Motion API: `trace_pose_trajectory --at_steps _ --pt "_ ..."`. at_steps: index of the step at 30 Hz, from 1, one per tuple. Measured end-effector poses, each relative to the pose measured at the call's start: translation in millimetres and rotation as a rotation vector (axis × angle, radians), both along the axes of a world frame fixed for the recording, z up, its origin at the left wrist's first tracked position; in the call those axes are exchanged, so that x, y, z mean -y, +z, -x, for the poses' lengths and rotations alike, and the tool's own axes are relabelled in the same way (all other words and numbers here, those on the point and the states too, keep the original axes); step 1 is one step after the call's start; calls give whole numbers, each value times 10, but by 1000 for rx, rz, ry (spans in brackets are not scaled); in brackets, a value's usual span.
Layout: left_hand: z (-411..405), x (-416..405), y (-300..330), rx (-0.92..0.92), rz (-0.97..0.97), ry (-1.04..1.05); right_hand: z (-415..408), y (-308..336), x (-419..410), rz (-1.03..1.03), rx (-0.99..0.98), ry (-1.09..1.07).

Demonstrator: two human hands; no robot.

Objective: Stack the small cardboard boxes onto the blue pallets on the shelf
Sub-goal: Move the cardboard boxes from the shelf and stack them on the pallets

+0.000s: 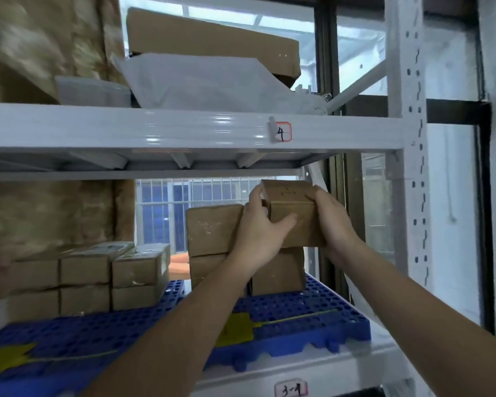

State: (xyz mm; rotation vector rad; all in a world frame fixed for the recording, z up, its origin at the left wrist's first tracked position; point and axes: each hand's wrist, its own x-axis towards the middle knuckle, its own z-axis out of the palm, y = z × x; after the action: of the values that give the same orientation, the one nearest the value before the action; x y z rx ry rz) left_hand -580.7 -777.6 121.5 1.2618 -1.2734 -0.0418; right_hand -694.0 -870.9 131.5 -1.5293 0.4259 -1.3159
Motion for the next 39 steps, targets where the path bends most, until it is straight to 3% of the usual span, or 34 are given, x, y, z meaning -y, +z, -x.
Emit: trace_pose_trajectory --at_steps 8,11,22,30,39 --pt "-344 -62 366 629 -178 538 -183 155 153 -61 -69 17" --pt "-474 -12 432 769 -259 631 -313 178 199 -74 -126 19" --pt "-688 116 451 847 -406 673 -549 135 405 -101 -259 31" --pt "-692 187 392 853 -412 669 -528 86 445 -122 -336 64" --pt "-676 181 359 887 -401 712 -417 141 368 -9 -352 -8"
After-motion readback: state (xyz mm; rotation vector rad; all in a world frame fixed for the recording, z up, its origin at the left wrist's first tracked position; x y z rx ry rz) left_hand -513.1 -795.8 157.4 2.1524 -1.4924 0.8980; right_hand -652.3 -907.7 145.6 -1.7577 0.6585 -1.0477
